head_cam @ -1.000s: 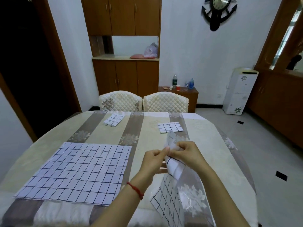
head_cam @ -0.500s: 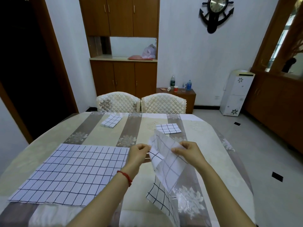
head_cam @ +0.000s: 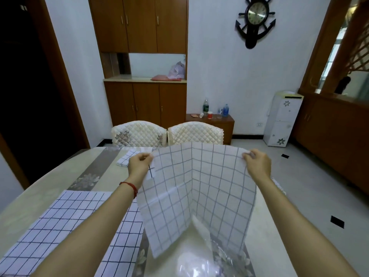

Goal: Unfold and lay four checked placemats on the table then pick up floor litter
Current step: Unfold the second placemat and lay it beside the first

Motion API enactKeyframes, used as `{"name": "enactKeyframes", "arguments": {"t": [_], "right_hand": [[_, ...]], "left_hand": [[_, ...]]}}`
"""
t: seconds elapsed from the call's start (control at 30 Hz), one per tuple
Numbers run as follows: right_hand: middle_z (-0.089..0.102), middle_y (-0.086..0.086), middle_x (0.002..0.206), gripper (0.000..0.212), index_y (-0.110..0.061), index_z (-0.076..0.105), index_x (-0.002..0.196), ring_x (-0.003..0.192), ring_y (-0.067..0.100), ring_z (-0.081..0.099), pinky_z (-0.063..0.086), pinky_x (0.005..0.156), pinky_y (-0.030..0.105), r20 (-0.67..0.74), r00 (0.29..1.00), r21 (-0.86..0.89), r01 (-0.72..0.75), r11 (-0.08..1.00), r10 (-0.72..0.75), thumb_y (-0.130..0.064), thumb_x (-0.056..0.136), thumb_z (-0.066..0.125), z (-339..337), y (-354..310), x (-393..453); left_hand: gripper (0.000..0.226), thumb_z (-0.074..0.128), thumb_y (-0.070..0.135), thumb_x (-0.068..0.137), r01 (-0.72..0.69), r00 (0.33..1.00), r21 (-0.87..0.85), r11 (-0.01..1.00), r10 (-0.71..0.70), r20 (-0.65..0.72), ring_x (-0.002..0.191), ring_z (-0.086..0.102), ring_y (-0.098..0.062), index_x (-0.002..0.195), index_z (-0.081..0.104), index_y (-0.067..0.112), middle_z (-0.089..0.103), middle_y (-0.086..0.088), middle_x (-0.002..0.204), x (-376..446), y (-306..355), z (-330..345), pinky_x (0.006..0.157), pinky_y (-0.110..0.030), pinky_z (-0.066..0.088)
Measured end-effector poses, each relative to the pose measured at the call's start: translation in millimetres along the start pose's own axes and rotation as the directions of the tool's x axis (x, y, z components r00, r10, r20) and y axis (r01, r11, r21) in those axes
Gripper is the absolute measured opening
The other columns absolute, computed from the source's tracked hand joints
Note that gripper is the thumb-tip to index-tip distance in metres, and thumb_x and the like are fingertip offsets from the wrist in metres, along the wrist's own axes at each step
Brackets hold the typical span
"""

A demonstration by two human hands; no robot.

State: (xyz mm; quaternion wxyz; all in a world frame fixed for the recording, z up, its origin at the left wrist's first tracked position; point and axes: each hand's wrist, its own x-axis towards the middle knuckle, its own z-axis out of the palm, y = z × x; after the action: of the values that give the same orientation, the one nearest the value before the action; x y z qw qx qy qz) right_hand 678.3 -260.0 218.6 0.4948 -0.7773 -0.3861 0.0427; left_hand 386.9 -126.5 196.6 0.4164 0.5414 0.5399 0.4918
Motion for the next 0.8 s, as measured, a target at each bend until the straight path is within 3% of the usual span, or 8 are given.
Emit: {"name": "enactKeyframes", "arguments": {"t": [0.1, 0.23, 0.3, 0.4, 0.47, 0.57, 0.7, 0.8], "right_hand": [[0.057, 0.010, 0.075, 0.016, -0.006, 0.062, 0.080, 0.075, 0.023, 0.050, 0.032, 0.057, 0.028, -0.156, 0.985, 0.105, 0.088, 0.991, -0.071, -0.017, 0.089, 0.054, -11.7, -9.0, 7.8], [0.060, 0.011, 0.076, 0.018, -0.002, 0.065, 0.092, 0.073, 0.023, 0.053, 0.036, 0.055, 0.025, -0.258, 0.958, 0.158, 0.172, 0.972, -0.127, -0.017, 0.089, 0.056, -24.1, 14.6, -0.7], [0.064, 0.016, 0.080, 0.018, 0.000, 0.066, 0.095, 0.075, 0.024, 0.055, 0.039, 0.059, 0.016, -0.284, 0.949, 0.152, 0.186, 0.971, -0.137, -0.015, 0.088, 0.059, -26.9, 40.5, -13.8], [0.068, 0.015, 0.090, 0.017, -0.001, 0.067, 0.097, 0.081, 0.024, 0.057, 0.039, 0.066, 0.002, -0.308, 0.945, 0.136, 0.160, 0.978, -0.112, -0.011, 0.084, 0.062, -29.2, 83.4, -45.5], [0.068, -0.015, 0.089, 0.013, -0.010, 0.068, 0.093, 0.087, 0.017, 0.060, 0.036, 0.070, 0.000, -0.279, 0.958, 0.160, 0.112, 0.981, -0.064, -0.005, 0.083, 0.063, -27.7, 106.9, -71.6], [0.059, -0.044, 0.087, 0.044, -0.039, 0.066, 0.083, 0.086, -0.016, 0.053, 0.037, 0.071, -0.002, -0.150, 0.988, 0.141, 0.044, 0.989, -0.022, 0.005, 0.080, 0.062, -20.5, 140.8, -108.4], [0.057, -0.047, 0.088, 0.069, -0.059, 0.060, 0.075, 0.086, -0.018, 0.052, 0.037, 0.071, -0.002, 0.028, 0.995, 0.056, -0.096, 0.994, 0.094, 0.009, 0.078, 0.059, -12.7, 179.6, -135.9], [0.066, -0.031, 0.084, 0.061, -0.050, 0.063, 0.065, 0.090, -0.005, 0.057, 0.035, 0.071, -0.005, 0.127, 0.980, -0.043, -0.147, 0.988, 0.151, 0.010, 0.078, 0.059, -8.0, 199.1, -142.5]], "left_hand": [[0.018, 0.060, 0.016, 0.085, -0.108, 0.994, 0.016, 0.994, 0.107, 0.018, 0.090, 0.057, -0.022, 0.096, 0.066, 0.003, 0.065, -0.010, 0.096, 9.9, 25.7, -1.2, 0.088, -0.034, 0.046], [0.014, 0.061, 0.013, 0.085, -0.280, 0.958, 0.031, 0.960, 0.277, 0.073, 0.081, 0.058, -0.014, 0.095, 0.065, 0.004, 0.064, -0.004, 0.087, -1.2, 38.0, -7.8, 0.077, -0.024, 0.047], [0.004, 0.062, 0.009, 0.084, -0.314, 0.943, 0.017, 0.949, 0.309, 0.126, 0.073, 0.058, -0.005, 0.086, 0.065, 0.010, 0.062, 0.003, 0.078, -13.2, 28.4, -11.8, 0.065, -0.012, 0.047], [0.018, 0.066, 0.005, 0.080, -0.309, 0.935, 0.028, 0.951, 0.298, 0.191, 0.066, 0.060, 0.001, 0.071, 0.065, 0.020, 0.065, 0.002, 0.074, -33.1, -2.7, -18.3, 0.061, -0.006, 0.048], [0.018, 0.067, 0.007, 0.079, -0.284, 0.931, 0.082, 0.955, 0.254, 0.262, 0.075, 0.062, -0.004, 0.072, 0.066, 0.024, 0.068, 0.007, 0.075, -47.3, -30.1, -21.8, 0.069, -0.011, 0.049], [0.020, 0.067, 0.009, 0.079, -0.244, 0.924, 0.163, 0.956, 0.178, 0.340, 0.079, 0.062, 0.003, 0.071, 0.067, 0.027, 0.070, 0.015, 0.074, -67.8, -73.9, -24.0, 0.073, -0.006, 0.044], [0.021, 0.066, 0.009, 0.080, -0.205, 0.906, 0.295, 0.933, 0.067, 0.418, 0.087, 0.059, -0.007, 0.072, 0.065, 0.028, 0.068, 0.005, 0.084, -84.3, -128.2, -21.7, 0.075, -0.013, 0.040], [0.030, 0.067, 0.007, 0.080, -0.207, 0.883, 0.360, 0.910, 0.015, 0.469, 0.086, 0.056, -0.005, 0.069, 0.061, 0.035, 0.064, 0.013, 0.082, -92.6, -155.4, -17.7, 0.076, -0.014, 0.038]]}}
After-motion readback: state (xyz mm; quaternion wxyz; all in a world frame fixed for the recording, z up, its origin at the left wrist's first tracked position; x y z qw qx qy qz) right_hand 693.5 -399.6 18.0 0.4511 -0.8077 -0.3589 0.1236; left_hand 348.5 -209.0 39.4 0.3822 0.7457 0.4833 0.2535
